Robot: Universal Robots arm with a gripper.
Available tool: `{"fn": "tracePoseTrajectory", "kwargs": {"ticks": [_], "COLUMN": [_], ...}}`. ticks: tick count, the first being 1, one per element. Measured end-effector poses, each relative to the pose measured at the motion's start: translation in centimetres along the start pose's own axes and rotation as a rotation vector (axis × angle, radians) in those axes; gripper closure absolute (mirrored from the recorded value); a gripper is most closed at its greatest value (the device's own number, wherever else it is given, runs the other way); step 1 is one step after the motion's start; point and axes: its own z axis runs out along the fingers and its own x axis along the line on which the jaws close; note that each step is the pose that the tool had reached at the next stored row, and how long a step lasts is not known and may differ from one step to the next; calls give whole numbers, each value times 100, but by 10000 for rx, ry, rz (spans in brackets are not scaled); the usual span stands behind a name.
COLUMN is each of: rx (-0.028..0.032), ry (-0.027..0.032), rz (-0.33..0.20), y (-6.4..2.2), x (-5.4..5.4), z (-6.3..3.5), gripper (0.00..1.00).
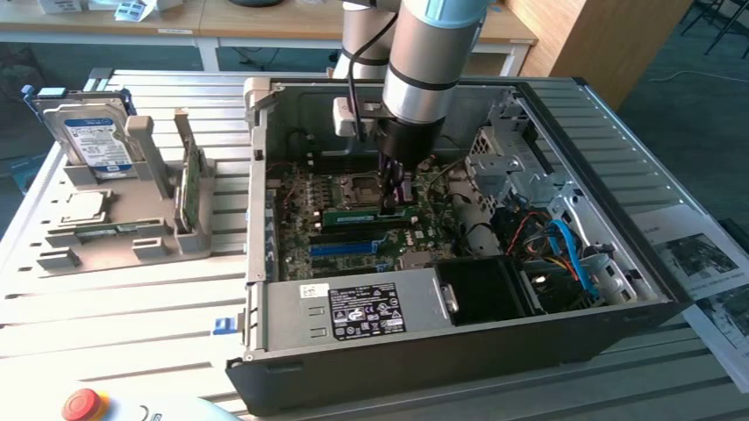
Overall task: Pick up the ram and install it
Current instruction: 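Insert the ram into the slot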
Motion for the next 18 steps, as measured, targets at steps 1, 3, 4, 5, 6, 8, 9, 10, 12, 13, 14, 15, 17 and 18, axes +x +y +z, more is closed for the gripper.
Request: {"fn": "tracePoseTrajectory", "kwargs": {"ticks": [1, 3, 4, 5, 6, 8, 9, 10, 12, 13, 14, 15, 17, 18], "rx": [-1, 0, 0, -1, 0, 0, 0, 0, -1, -1, -1, -1, 0, -1], "ry": [0, 0, 1, 0, 0, 0, 1, 0, 1, 2, 1, 1, 0, 1], "rz": [0, 0, 0, -1, 0, -1, 0, 0, 0, -1, 0, -1, 0, 0], "y": [0, 0, 0, 0, 0, 0, -1, -1, -1, -1, -1, -1, -1, -1], "x": [-4, -6, -8, -11, -13, -14, -14, -14, -14, -14, -14, -14, -14, -14], "z": [0, 0, 0, 0, 0, 0, 20, 21, 23, 24, 25, 26, 29, 30], "gripper": [88, 88, 88, 88, 88, 88, 88, 88, 88, 88, 88, 88, 88, 88]}}
